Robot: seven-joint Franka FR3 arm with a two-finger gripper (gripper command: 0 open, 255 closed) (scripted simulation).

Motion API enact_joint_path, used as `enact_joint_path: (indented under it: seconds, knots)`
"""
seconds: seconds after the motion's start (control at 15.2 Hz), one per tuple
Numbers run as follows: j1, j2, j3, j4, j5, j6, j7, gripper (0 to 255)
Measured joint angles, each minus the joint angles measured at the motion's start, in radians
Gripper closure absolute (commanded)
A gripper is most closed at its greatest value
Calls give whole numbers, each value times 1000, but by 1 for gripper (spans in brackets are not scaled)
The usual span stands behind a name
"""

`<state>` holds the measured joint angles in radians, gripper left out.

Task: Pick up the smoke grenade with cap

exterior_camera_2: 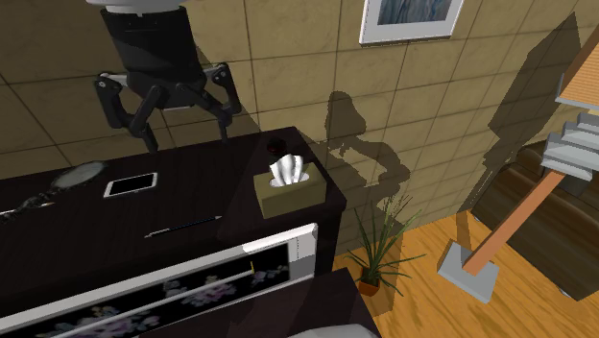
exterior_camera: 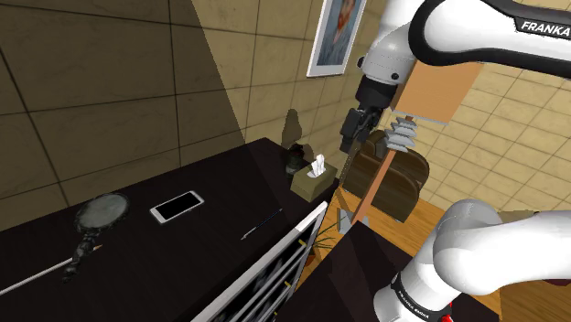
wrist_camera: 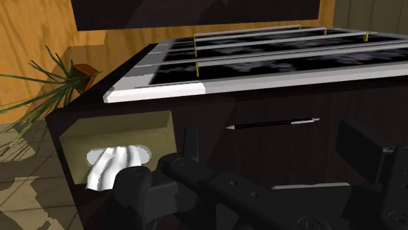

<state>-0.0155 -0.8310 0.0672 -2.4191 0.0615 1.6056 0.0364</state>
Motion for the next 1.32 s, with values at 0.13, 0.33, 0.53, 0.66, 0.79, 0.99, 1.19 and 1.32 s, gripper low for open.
enact_joint_path:
  seconds: [0.13, 0.33, 0.53, 0.66, 0.79, 0.99, 1.19, 1.32]
  knots:
    - [-3, 13, -5, -2, -4, 15, -6, 0]
    - [-19, 85, -27, 2, -21, 82, -28, 0]
    - [-35, 176, -50, 10, -37, 166, -53, 0]
    - [-44, 234, -64, 15, -45, 218, -67, 0]
    - [-55, 301, -83, 34, -53, 267, -86, 0]
    - [-68, 406, -108, 78, -62, 330, -113, 0]
    - [-80, 521, -131, 127, -64, 396, -139, 0]
    - [-85, 597, -143, 171, -61, 429, -152, 0]
